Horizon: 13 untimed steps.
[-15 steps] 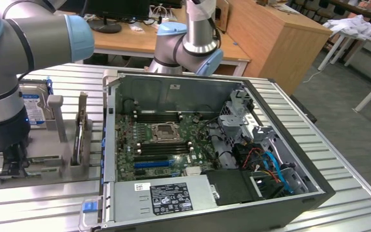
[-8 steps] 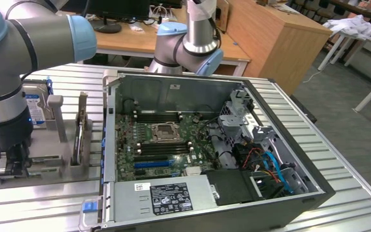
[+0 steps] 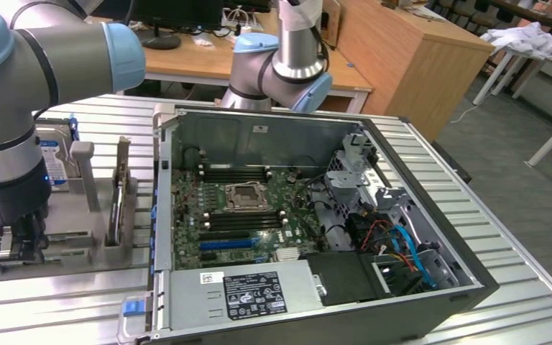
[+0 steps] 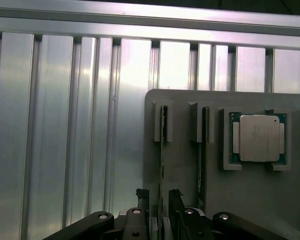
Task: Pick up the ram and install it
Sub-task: 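Pick up the ram and move it above insertion slot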
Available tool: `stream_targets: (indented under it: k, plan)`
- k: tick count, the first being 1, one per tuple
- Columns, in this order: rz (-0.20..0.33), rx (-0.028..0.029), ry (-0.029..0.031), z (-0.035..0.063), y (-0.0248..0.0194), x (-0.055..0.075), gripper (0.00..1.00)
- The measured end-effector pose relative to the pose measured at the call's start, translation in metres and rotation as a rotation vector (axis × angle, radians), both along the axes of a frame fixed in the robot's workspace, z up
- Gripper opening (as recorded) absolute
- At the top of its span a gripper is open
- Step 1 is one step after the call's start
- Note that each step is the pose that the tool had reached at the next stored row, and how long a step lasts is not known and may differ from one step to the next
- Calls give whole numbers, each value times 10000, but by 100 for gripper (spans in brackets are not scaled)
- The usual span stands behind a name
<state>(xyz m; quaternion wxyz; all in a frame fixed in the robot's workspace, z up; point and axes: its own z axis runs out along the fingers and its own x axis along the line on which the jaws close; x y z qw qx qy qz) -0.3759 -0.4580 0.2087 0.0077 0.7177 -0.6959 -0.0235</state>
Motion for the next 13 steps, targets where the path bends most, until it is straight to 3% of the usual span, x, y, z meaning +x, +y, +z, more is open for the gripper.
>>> stream_targets:
  k: [13]
  plan:
    - [0, 4, -1, -3, 12, 1, 30]
